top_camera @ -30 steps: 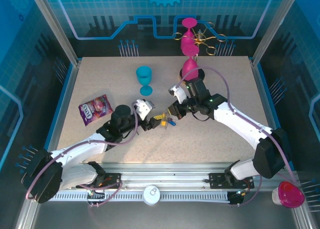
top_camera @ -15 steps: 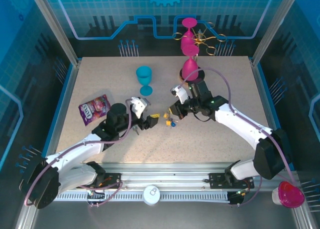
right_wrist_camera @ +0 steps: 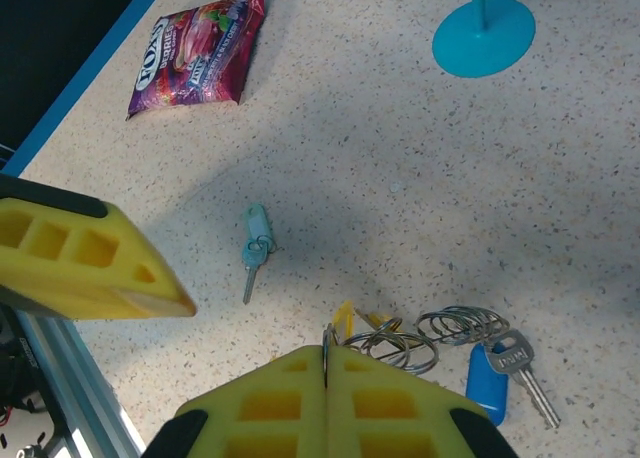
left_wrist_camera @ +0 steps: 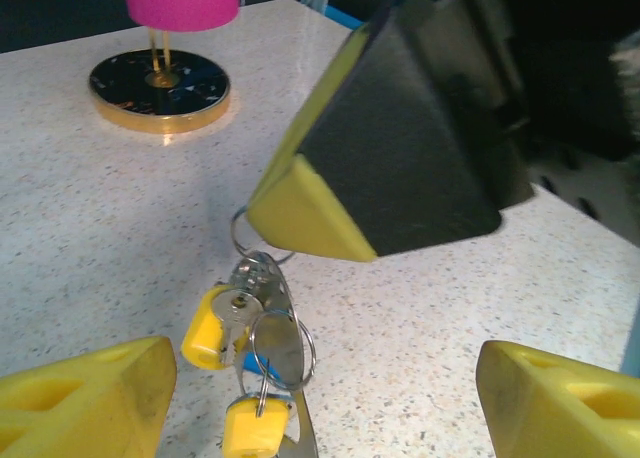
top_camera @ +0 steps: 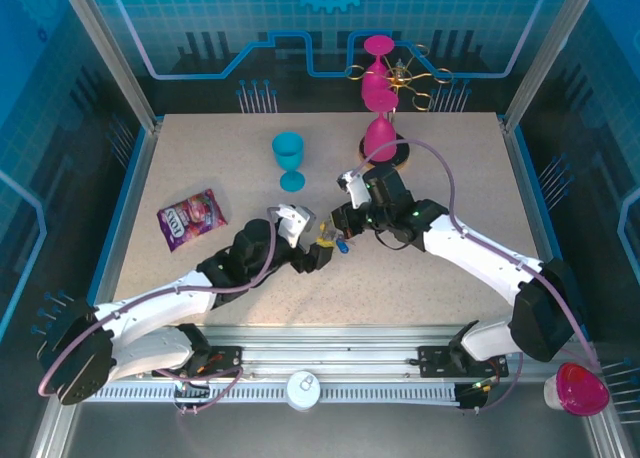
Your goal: Put the keys on the keyring
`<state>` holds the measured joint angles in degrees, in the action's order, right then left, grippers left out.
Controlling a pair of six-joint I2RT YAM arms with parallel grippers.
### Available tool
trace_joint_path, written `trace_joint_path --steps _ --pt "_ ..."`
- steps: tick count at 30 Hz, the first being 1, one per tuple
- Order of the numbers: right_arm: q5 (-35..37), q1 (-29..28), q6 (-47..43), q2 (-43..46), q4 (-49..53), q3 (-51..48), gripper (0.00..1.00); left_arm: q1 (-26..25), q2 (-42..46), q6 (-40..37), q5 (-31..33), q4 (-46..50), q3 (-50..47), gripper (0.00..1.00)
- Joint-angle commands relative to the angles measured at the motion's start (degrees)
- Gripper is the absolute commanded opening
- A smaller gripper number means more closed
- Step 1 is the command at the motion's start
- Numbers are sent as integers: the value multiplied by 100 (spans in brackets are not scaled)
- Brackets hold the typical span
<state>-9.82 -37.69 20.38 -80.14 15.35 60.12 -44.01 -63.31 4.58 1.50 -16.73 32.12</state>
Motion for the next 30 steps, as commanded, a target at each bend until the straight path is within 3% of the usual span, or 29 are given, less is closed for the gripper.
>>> trace_joint_path --steps 1,11,23,27,28,30 --pt "188 -153 375 108 -144 293 0 -30 -166 -28 607 115 242 76" --pt "396 -427 488 155 33 431 0 -21 -664 -526 651 -115 409 58" --pt "473 -532 477 214 200 501 0 -7 -642 -860 370 -387 270 1" --pt "477 -527 450 295 277 526 0 22 -562 -996 328 -505 204 0" --pt "489 -520 411 332 336 557 4 42 -535 -1020 296 -565 175 0" --pt "471 -464 281 452 453 612 30 128 -472 -1029 140 -682 114 0"
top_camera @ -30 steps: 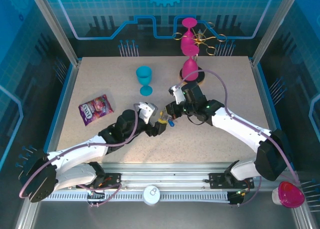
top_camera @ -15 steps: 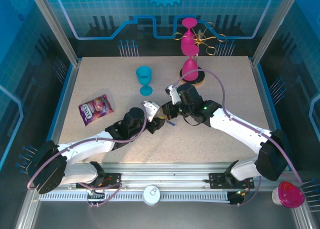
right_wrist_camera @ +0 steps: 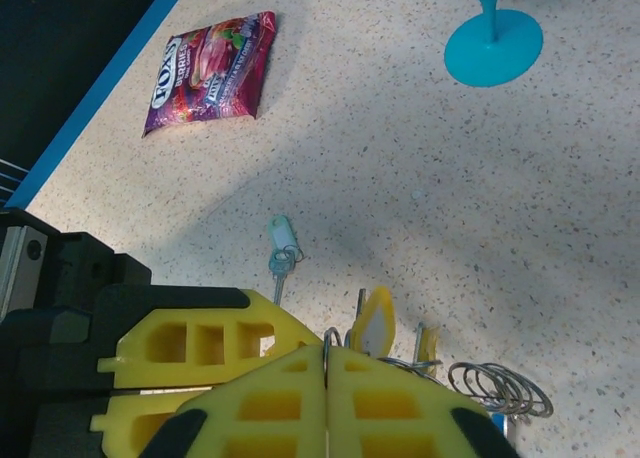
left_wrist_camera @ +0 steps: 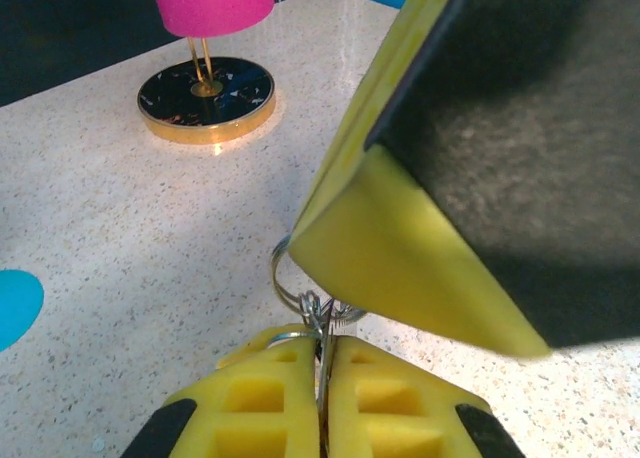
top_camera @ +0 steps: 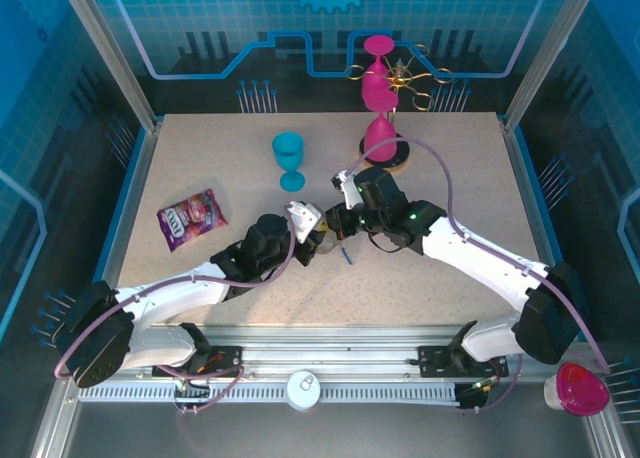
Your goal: Put the keys on the keyring
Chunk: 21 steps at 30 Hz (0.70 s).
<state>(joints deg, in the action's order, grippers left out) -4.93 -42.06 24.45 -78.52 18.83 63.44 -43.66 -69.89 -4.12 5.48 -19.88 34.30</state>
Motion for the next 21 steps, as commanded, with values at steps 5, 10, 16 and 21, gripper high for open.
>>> trace_joint_path --steps 5,10,16,21 --pt "9 422 -690 944 243 107 54 594 454 4 -1099 -720 -299 0" --pt "82 947 -1949 1788 -60 -572 51 1225 774 107 -2341 -856 -365 0" --pt "-524 1007 -4180 2561 -1331 -1771 43 1781 999 394 -3594 -1096 -400 0" --pt "-1643 987 -5744 2711 -1669 -2063 35 1988 950 399 -4309 -1018 -319 0"
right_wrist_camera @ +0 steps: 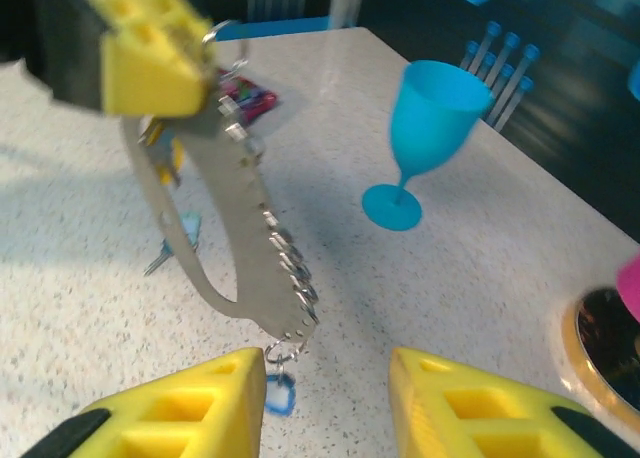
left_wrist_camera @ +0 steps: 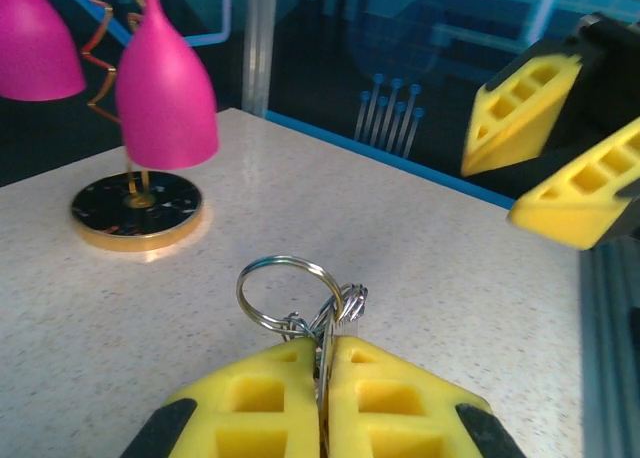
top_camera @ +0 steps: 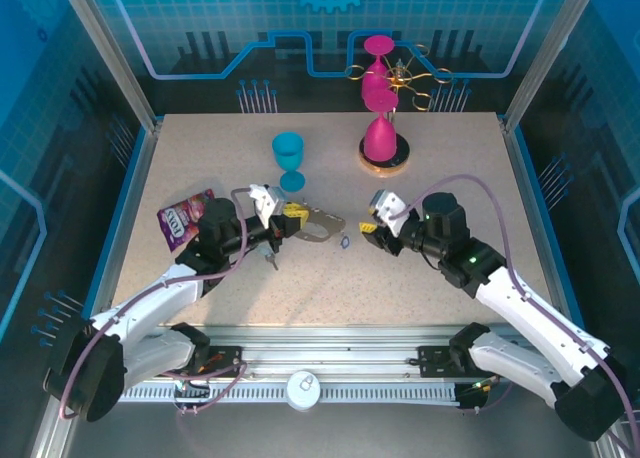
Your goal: Put the keys on the keyring
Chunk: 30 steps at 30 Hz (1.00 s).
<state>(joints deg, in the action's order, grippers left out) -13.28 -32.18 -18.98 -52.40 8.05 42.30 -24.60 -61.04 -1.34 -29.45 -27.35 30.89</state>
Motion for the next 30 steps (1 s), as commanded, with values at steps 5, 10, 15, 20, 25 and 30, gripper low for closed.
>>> trace_joint_path --steps 5,10,15,20,25,30 --pt "-1027 -184 -2314 -300 440 529 32 106 -60 -95 -1167 -282 82 0" --pt "-869 -456 -2515 -623 478 647 28 110 -208 -338 -1355 -167 208 0" --pt "-718 -607 -2410 -828 200 665 28 105 -247 -397 -1540 -138 250 0" --pt "-658 -730 -2314 -980 37 666 28 107 -240 -400 -1619 -153 229 0" --pt "-676 -811 -2230 -1113 -142 665 28 105 -238 -384 -1668 -217 201 0" --pt "-674 -850 -2149 -1219 -300 669 27 106 -243 -393 -1689 -226 202 0"
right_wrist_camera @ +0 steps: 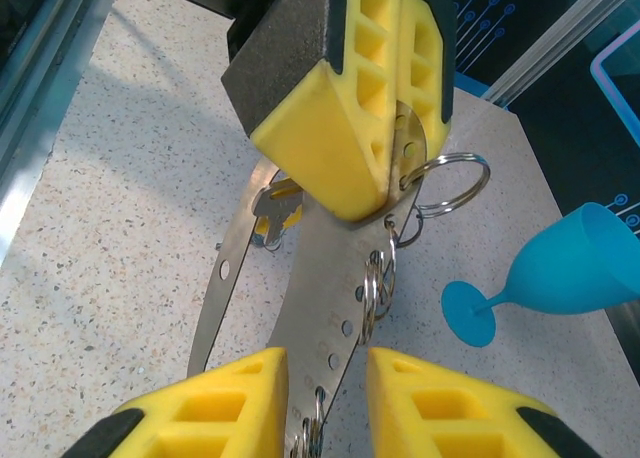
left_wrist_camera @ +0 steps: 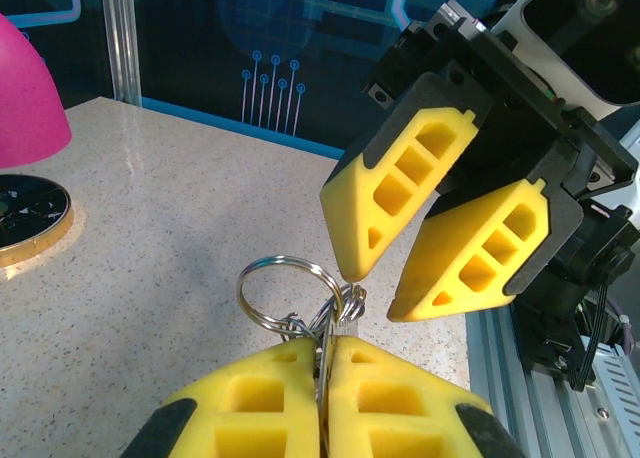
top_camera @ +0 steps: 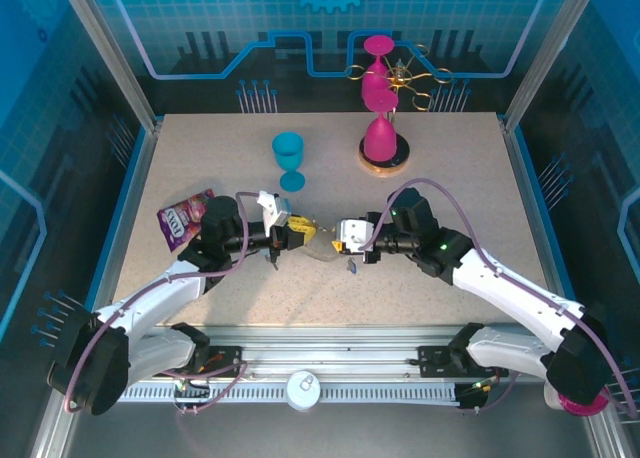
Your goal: Put the keys on the keyring
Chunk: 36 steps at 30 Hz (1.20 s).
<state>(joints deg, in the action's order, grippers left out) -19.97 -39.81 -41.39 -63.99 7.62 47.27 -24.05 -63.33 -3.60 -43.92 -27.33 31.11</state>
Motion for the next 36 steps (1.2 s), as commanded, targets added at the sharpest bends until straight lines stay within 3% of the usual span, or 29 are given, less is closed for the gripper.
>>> trace_joint_path --steps 1,32,36 --pt "-15 -90 103 -78 -276 177 27 52 -19 -167 -242 -228 176 0" --pt "-173 -176 183 -228 -480 239 16 51 -29 -159 -319 -269 184 0" --pt "-169 -189 184 -263 -489 263 11 50 -26 -159 -328 -263 185 0"
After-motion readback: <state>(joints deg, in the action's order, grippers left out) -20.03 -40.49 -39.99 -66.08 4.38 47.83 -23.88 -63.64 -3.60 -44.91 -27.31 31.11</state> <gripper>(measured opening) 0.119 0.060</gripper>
